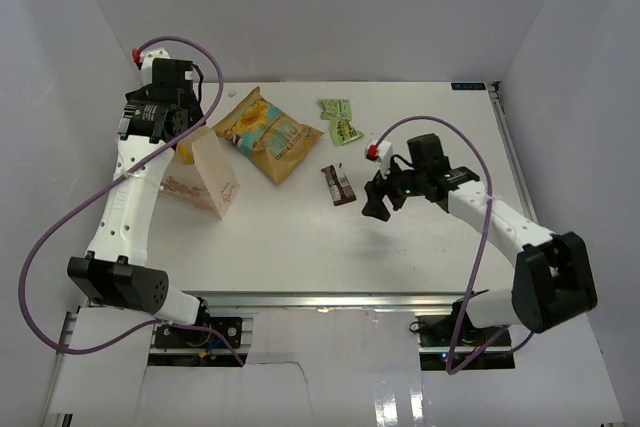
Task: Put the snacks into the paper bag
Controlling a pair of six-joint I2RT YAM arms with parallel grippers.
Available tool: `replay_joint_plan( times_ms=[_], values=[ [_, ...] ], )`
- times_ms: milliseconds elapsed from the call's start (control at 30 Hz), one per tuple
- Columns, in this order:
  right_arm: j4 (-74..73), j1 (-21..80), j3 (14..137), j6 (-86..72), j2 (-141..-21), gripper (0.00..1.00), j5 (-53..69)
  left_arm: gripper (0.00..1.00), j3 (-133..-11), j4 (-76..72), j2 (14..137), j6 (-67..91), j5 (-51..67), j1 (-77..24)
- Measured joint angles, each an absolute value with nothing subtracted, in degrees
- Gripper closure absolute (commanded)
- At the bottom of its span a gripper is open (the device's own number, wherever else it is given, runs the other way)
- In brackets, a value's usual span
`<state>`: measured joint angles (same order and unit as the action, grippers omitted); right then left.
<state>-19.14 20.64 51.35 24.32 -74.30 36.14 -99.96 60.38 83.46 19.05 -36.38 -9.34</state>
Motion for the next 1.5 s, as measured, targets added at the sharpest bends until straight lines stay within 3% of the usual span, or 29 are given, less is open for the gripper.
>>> replay_joint_plan(
  times_ms=[167,367,600,733,867,967,1067,1233,1500],
  values=[
    [-17.2,30.5,57.7,13.7,-87.0,0.2,18.0,0.12,-100.2,59.7,82.3,20.9,-29.3,-9.2],
    [-16.2,33.5,68.1,4.7,-99.4,0.2,6.0,0.08,-98.9,54.4,74.3,22.7,-12.8,-9.2],
    [-16.8,34.6,79.1,-1.2,-112.2,0.24,2.8,0.08,-78.9,39.6,54.5,30.9,9.6,-9.2],
    [-17.1,34.7,81.8,-2.8,-116.8,0.33,2.9,0.08,-67.3,32.0,51.0,38.0,18.9,-9.2],
    [-17.1,34.7,82.0,-3.4,-117.1,0.46,2.6,0.07,-57.3,26.3,51.4,44.5,23.7,-9.2],
    [-16.9,34.7,81.5,-3.6,-117.0,0.62,2.2,0.07,-52.5,23.1,51.9,48.3,25.5,-9.7],
    [-15.5,34.7,79.1,-3.5,-115.5,0.68,2.1,0.07,-50.5,19.8,52.9,51.1,25.5,-12.2],
    [-14.9,33.8,71.1,-1.9,-108.8,0.7,5.1,0.07,-49.4,14.5,58.2,54.2,22.5,-20.6],
    [-13.4,29.8,59.9,9.2,-90.1,0.71,24.8,0.07,-48.3,6.9,73.6,59.3,18.5,-28.7]
  ],
)
